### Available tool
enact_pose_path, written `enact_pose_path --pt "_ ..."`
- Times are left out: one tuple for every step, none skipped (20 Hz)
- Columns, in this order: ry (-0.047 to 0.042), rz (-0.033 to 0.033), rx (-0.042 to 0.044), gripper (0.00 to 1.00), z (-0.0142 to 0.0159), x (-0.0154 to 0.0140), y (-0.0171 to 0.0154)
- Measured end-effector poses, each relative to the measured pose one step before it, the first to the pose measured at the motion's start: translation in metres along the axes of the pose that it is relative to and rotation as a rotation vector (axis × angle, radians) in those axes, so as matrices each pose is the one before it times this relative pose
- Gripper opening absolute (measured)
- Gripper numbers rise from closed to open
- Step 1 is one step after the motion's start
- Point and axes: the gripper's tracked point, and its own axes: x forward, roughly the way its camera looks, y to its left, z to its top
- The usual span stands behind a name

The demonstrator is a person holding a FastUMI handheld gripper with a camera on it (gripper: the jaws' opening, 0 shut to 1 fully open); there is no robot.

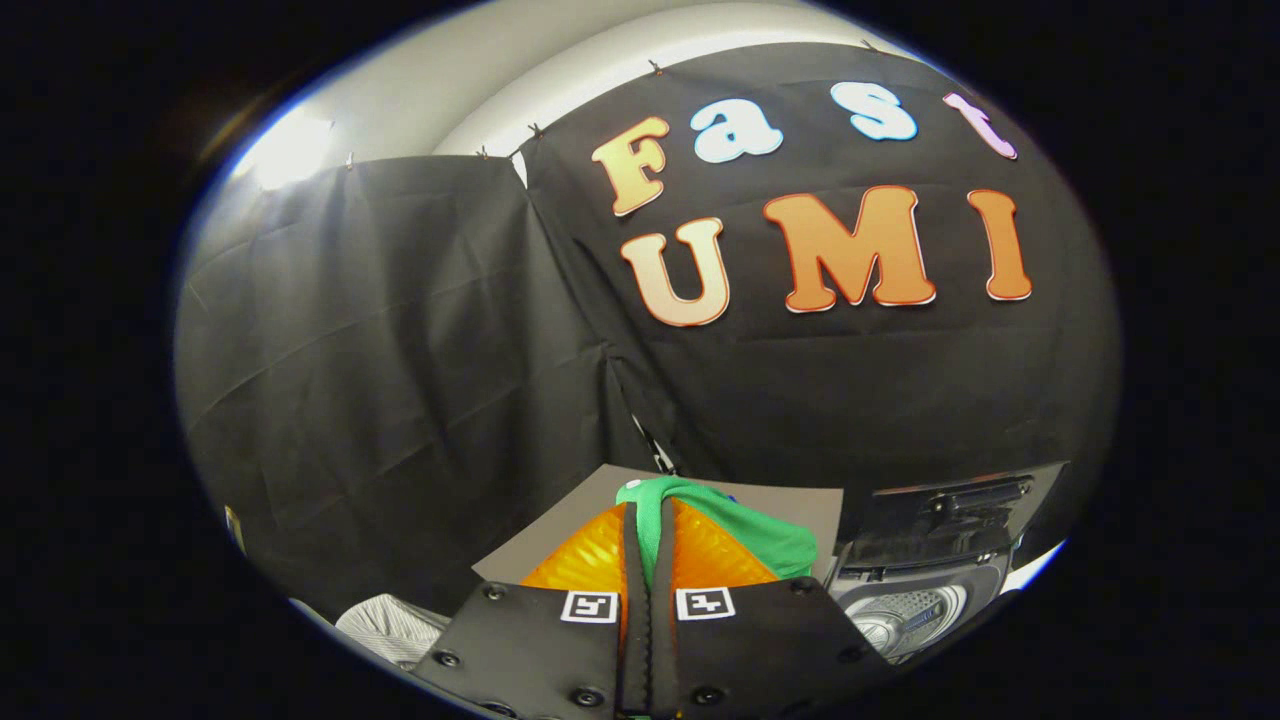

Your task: Put the clothes into the washing machine and then close the washing machine lid.

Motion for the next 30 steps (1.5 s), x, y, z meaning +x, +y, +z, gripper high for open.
enact_pose_path --pt "-0.02210 -0.01468 -0.00177 0.08 0.00606 -0.00402 -0.00947" --pt "-0.02065 -0.01351 -0.00149 0.08 0.00446 -0.00563 -0.00989" --pt "-0.01514 -0.01416 0.00511 0.08 0.00453 -0.00621 -0.00958" --pt "-0.01144 -0.01597 0.00717 0.08 0.00269 -0.00632 -0.01146" --pt "-0.01209 -0.01681 0.00712 0.08 0.00374 -0.00578 -0.01222" --pt "-0.01037 -0.01854 0.00570 0.08 0.00404 -0.00469 -0.01134" --pt "-0.01469 -0.02065 0.00539 0.08 0.01047 -0.00127 -0.01460" --pt "-0.00960 -0.02074 0.00600 0.08 0.00428 -0.00573 -0.01406" --pt "-0.01037 -0.02093 0.00760 0.08 0.00291 -0.00460 -0.01450" --pt "-0.00721 -0.02339 0.00786 0.08 0.00300 -0.00381 -0.01511" --pt "-0.00626 -0.02371 0.00774 0.08 0.00292 -0.00233 -0.01546" --pt "-0.00265 -0.02111 0.00769 0.08 0.00189 -0.00363 -0.01546" --pt "-0.00321 -0.01883 0.00834 0.08 0.00095 -0.00126 -0.01582" --pt "-0.00287 -0.01977 0.00715 0.08 0.00072 -0.00332 -0.01489" --pt "-0.00110 -0.01947 0.00692 0.08 0.00073 -0.00131 -0.01551" --pt "0.00065 -0.01784 0.00572 0.08 -0.00044 -0.00213 -0.01560" --pt "0.00242 -0.01972 0.00472 0.08 -0.00042 -0.00155 -0.01608" --pt "0.00309 -0.01744 0.00431 0.08 -0.00022 -0.00082 -0.01444" --pt "0.00396 -0.01379 0.00620 0.08 -0.00188 -0.00103 -0.01385" --pt "0.00451 -0.01094 0.00682 0.08 -0.00119 0.00027 -0.01217" --pt "0.00304 -0.00906 0.00619 0.08 -0.00129 0.00041 -0.01145" --pt "0.00561 -0.00735 0.00610 0.08 -0.00076 0.00268 -0.01154" --pt "0.00577 -0.00411 0.00434 0.08 -0.00198 0.00166 -0.00924" --pt "0.00838 -0.00116 0.00317 0.08 -0.00214 0.00184 -0.00817" --pt "0.00864 -0.00104 0.00258 0.08 -0.00469 0.00198 -0.00743" --pt "0.01130 -0.00244 -0.00145 0.08 -0.00306 0.00477 -0.00688" --pt "0.01222 -0.00269 -0.00264 0.08 -0.00432 0.00304 -0.00779" --pt "0.01186 0.00008 -0.00121 0.08 -0.00379 0.00267 -0.00707" --pt "0.01322 0.00158 0.00139 0.08 -0.00500 0.00317 -0.00688" --pt "0.01648 0.00269 0.00165 0.08 -0.00599 0.00401 -0.00643"
